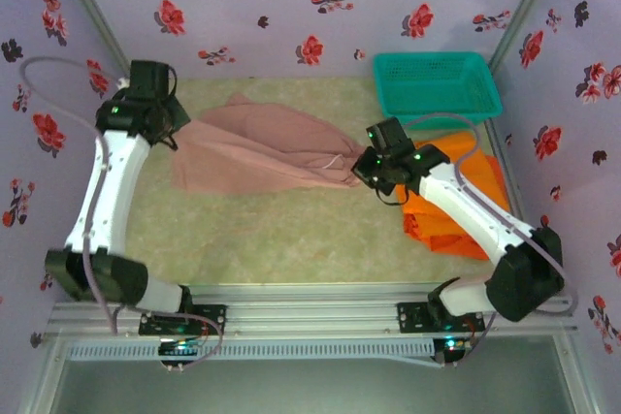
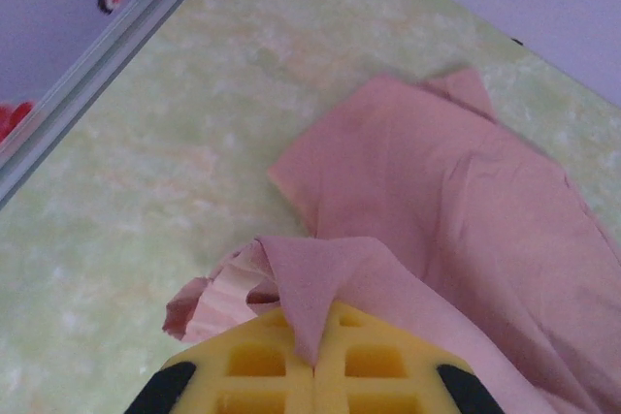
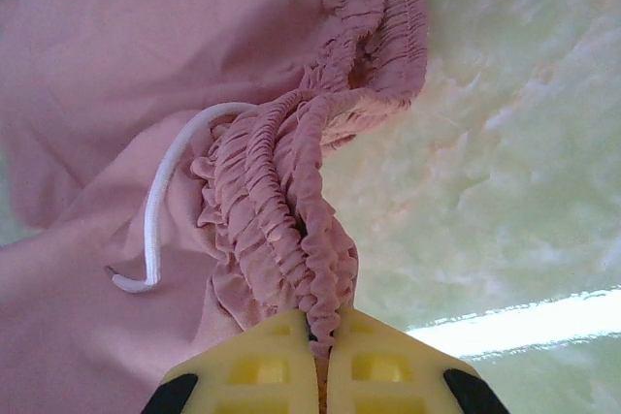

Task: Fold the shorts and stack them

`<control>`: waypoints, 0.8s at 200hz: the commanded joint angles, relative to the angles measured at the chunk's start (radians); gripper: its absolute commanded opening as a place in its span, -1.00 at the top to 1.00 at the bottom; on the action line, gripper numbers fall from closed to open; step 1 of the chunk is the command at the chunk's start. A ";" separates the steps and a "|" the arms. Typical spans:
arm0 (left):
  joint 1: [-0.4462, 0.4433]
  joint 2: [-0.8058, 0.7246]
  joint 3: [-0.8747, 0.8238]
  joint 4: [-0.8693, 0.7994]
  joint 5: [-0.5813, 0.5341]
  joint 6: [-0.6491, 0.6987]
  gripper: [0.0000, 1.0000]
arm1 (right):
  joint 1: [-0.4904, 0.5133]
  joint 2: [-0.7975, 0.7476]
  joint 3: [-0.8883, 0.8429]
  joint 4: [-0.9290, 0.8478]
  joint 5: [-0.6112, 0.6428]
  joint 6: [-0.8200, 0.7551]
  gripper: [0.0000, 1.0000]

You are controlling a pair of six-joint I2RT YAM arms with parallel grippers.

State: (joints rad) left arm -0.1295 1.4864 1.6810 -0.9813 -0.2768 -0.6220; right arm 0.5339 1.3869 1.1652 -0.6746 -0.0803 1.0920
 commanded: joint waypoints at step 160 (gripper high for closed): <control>0.004 0.914 0.852 0.104 0.006 0.054 0.91 | -0.201 0.357 0.100 0.372 -0.100 0.496 0.38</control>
State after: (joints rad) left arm -0.1326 2.3226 2.4573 -0.9394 -0.2768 -0.5503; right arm 0.3557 1.7111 1.2232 -0.3836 -0.1795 1.4899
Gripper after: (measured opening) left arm 0.041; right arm 0.282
